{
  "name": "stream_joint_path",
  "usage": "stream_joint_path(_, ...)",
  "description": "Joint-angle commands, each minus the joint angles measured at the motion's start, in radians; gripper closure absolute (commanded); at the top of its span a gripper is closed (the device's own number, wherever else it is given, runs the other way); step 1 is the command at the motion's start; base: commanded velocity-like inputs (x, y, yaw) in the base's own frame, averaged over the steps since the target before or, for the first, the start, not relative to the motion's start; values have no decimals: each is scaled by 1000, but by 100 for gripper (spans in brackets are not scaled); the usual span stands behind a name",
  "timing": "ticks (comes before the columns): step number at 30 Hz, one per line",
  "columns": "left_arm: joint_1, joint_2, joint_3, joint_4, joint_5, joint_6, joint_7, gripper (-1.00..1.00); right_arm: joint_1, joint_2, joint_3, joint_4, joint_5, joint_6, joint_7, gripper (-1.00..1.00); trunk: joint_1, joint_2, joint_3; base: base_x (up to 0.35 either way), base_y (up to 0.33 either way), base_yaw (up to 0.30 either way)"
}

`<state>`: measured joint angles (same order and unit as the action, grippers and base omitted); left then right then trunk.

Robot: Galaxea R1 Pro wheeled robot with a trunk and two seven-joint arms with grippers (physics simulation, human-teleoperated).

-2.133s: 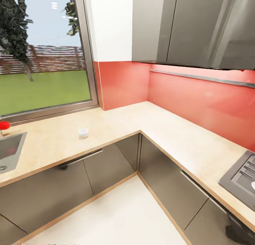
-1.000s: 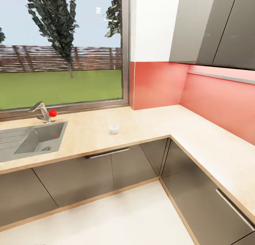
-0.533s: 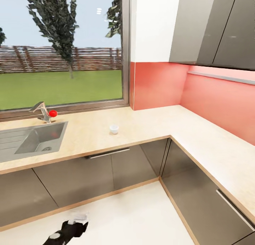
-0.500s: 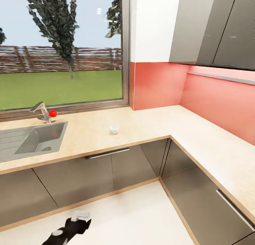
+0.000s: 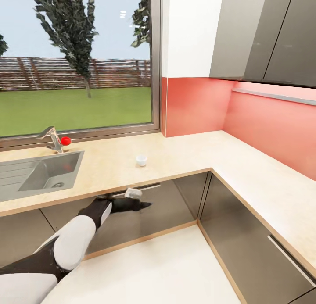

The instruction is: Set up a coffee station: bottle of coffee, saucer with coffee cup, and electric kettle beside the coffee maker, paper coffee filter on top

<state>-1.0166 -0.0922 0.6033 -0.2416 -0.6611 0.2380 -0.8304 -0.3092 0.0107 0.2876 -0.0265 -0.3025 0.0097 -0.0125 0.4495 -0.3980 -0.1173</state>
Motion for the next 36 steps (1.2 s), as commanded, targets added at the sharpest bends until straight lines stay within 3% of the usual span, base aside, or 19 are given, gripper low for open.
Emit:
stream_joint_path(1, -35, -2, 6, -2, -6, 49, -21, -100, -1, 0, 8, 0, -10, 2, -1, -100, 1, -2, -2, 0, 0, 0)
stream_joint_path(4, -127, -3, 6, -2, -3, 149, -41, -100, -1, 0, 9, 0, -10, 2, 2, -100, 1, -2, -2, 0, 0, 0)
stream_joint_path(10, -299, 0, 6, -3, -2, 262, -37, -100, -1, 0, 8, 0, -8, 3, 3, -100, 1, -2, -2, 0, 0, 0)
stream_joint_path(11, -337, 1, 6, -3, -4, 270, -9, -100, -1, 0, 8, 0, -8, 3, 3, -100, 1, -2, -2, 0, 0, 0)
stream_joint_path(12, -392, 1, 13, -10, 0, 278, 151, -100, -1, 0, 8, 0, -8, 3, 3, -100, 1, -2, -2, 0, 0, 118)
stream_joint_path(13, -404, -1, 16, -13, 2, 286, 239, -100, -1, 0, 8, 0, -8, 3, 3, -100, 1, -2, -2, 0, 0, 195)
stream_joint_path(17, -409, -3, 19, -17, 3, 326, 408, -100, -1, -3, 8, 0, -9, 3, 0, -100, 1, -2, -2, 0, 0, 216)
stream_joint_path(20, -396, 0, 17, -34, 2, 329, 461, -100, -1, -3, 9, 0, -8, 0, -2, -100, 1, -2, -2, 3, 0, 35)
stream_joint_path(36, -392, 5, 18, -46, 3, 331, 476, -100, -1, -3, 10, 1, -6, 2, -1, -100, 1, -2, -2, 303, 0, 1)
